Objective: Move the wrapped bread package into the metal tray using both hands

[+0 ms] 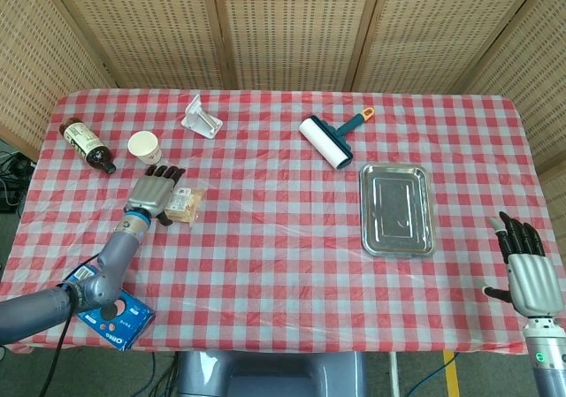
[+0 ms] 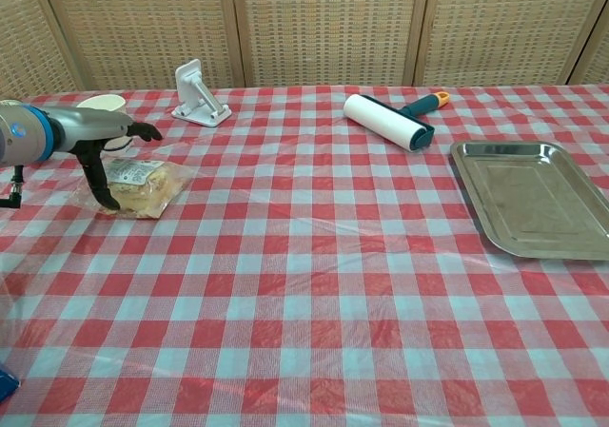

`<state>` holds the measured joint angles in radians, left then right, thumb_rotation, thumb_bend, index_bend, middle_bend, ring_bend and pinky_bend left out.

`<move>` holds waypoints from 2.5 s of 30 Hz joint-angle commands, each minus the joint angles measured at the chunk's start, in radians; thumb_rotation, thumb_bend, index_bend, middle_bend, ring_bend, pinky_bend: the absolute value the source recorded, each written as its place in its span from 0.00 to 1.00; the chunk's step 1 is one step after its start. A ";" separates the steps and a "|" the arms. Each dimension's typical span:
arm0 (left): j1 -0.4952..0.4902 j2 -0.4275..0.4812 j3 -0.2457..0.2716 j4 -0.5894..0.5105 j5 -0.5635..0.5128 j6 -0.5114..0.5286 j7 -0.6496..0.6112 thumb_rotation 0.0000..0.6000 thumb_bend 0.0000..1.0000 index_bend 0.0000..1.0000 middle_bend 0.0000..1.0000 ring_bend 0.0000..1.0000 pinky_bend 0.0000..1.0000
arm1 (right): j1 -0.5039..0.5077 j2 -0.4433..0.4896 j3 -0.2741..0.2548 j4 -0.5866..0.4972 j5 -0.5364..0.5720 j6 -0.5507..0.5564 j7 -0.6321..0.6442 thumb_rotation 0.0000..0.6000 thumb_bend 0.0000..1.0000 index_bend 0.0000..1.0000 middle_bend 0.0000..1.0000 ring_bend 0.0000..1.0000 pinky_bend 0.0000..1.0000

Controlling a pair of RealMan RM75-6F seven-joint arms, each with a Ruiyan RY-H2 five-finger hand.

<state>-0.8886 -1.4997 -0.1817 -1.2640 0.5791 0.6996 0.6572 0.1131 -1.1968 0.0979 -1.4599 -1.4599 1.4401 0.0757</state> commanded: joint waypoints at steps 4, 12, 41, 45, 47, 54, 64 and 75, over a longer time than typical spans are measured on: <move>-0.030 -0.056 0.043 0.071 -0.016 -0.013 -0.010 1.00 0.13 0.18 0.00 0.02 0.15 | -0.001 -0.001 0.003 0.009 0.009 -0.002 0.011 1.00 0.07 0.00 0.00 0.00 0.00; -0.016 -0.117 0.046 0.113 0.081 0.067 -0.076 1.00 0.51 0.53 0.27 0.24 0.37 | -0.009 0.003 0.004 0.008 -0.009 0.029 0.033 1.00 0.07 0.00 0.00 0.00 0.00; -0.255 -0.302 -0.160 0.132 0.269 0.134 -0.098 1.00 0.52 0.55 0.28 0.26 0.37 | -0.010 0.027 0.013 0.028 0.005 0.017 0.140 1.00 0.07 0.00 0.00 0.00 0.00; -0.336 -0.390 -0.194 0.231 0.246 0.107 -0.081 1.00 0.51 0.53 0.24 0.25 0.35 | -0.013 0.029 0.017 0.038 0.009 0.023 0.161 1.00 0.07 0.00 0.00 0.00 0.00; -0.364 -0.422 -0.206 0.267 0.234 0.092 -0.079 1.00 0.46 0.45 0.16 0.18 0.28 | -0.016 0.028 0.019 0.042 0.007 0.030 0.167 1.00 0.07 0.00 0.00 0.00 0.00; -0.431 -0.487 -0.219 0.347 0.181 0.046 -0.034 1.00 0.21 0.00 0.00 0.00 0.00 | -0.026 0.029 0.024 0.057 0.020 0.039 0.189 1.00 0.07 0.00 0.00 0.00 0.00; -0.391 -0.448 -0.206 0.299 0.185 0.087 -0.048 1.00 0.15 0.00 0.00 0.00 0.00 | -0.032 0.030 0.021 0.062 0.020 0.042 0.188 1.00 0.07 0.00 0.00 0.00 0.00; -0.125 -0.147 -0.101 -0.116 0.332 0.314 -0.151 1.00 0.15 0.00 0.00 0.00 0.00 | -0.030 0.029 0.019 0.051 0.018 0.037 0.160 1.00 0.07 0.00 0.00 0.00 0.00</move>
<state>-1.1136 -1.7559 -0.3315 -1.2538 0.8480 0.9233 0.5492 0.0826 -1.1672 0.1162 -1.4089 -1.4425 1.4779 0.2366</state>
